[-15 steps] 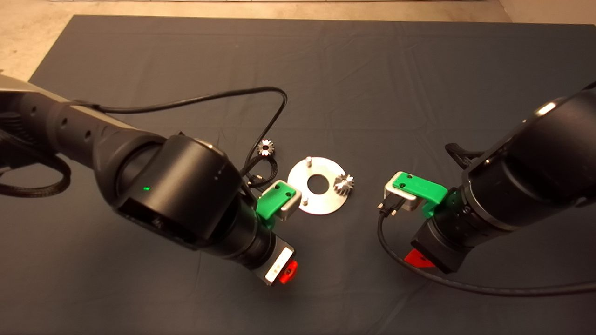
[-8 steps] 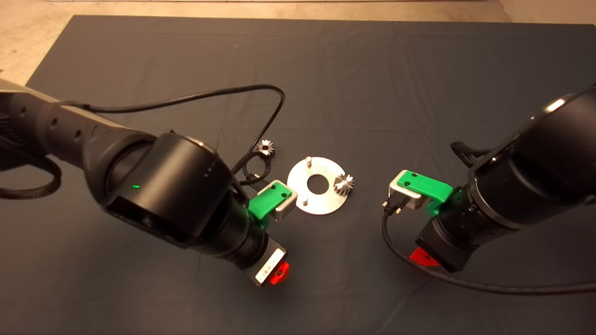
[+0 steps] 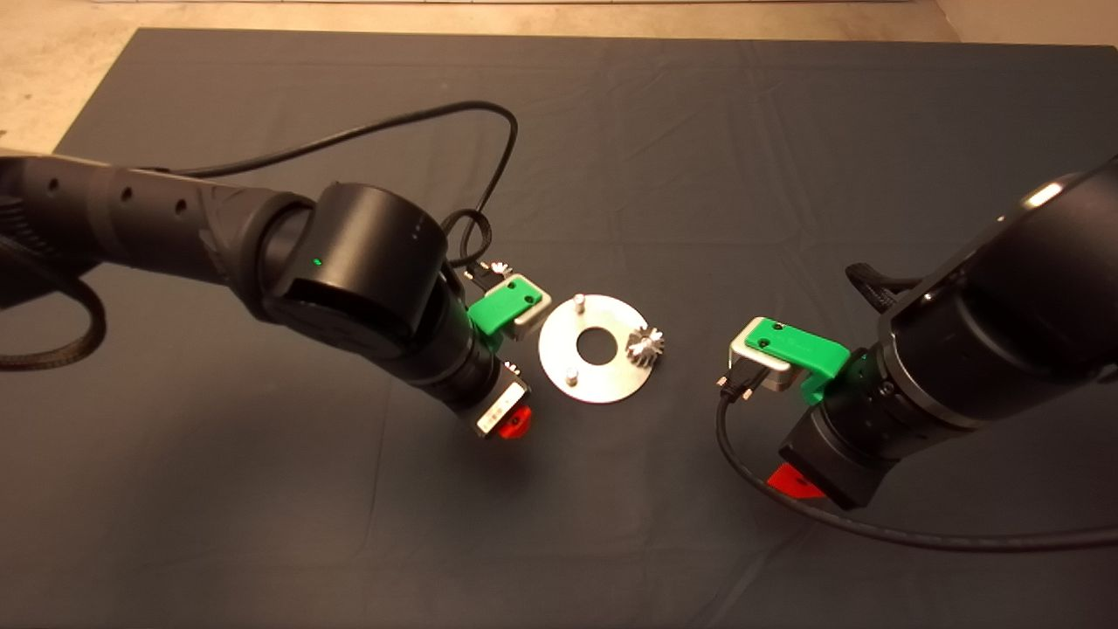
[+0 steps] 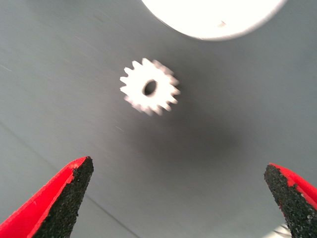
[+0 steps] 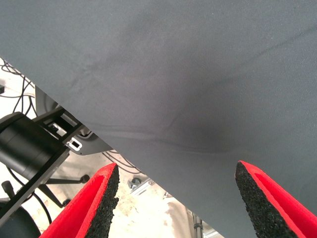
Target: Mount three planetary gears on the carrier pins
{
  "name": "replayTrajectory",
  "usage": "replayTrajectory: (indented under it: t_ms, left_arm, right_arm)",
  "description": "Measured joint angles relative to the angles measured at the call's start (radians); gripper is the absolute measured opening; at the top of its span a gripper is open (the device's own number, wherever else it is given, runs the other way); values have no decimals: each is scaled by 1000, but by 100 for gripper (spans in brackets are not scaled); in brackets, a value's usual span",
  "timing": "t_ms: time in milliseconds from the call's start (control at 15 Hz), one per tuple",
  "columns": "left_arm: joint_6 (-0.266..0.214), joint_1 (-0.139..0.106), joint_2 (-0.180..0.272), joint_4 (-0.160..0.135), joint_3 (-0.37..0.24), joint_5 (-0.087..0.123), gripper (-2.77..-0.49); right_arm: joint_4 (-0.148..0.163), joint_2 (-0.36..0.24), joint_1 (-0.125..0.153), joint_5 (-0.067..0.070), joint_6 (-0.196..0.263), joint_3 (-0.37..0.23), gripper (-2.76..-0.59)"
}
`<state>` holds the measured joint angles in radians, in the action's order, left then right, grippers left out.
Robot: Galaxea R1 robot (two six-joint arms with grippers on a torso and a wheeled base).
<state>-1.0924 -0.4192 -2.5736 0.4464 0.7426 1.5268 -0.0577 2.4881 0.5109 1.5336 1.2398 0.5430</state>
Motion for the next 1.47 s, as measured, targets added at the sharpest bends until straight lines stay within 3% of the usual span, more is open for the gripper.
replayTrajectory:
  t_ms: [200, 400, 533, 1133, 1467]
  left_arm:
    - [42, 19, 0, 42, 46, -1, -75]
    - [60, 65, 0, 94, 61, 0, -75]
    - [66, 82, -1, 122, 71, 0, -75]
    - [130, 172, -3, 178, 122, -1, -75]
    - [164, 179, -3, 191, 150, 0, -75]
  right_arm:
    - [0, 0, 1, 0, 0, 7, -163]
    - [1, 0, 3, 0, 0, 8, -163]
    - [2, 0, 3, 0, 0, 10, -163]
    - [6, 0, 3, -1, 0, 10, -163]
    - [7, 0, 3, 0, 0, 10, -163]
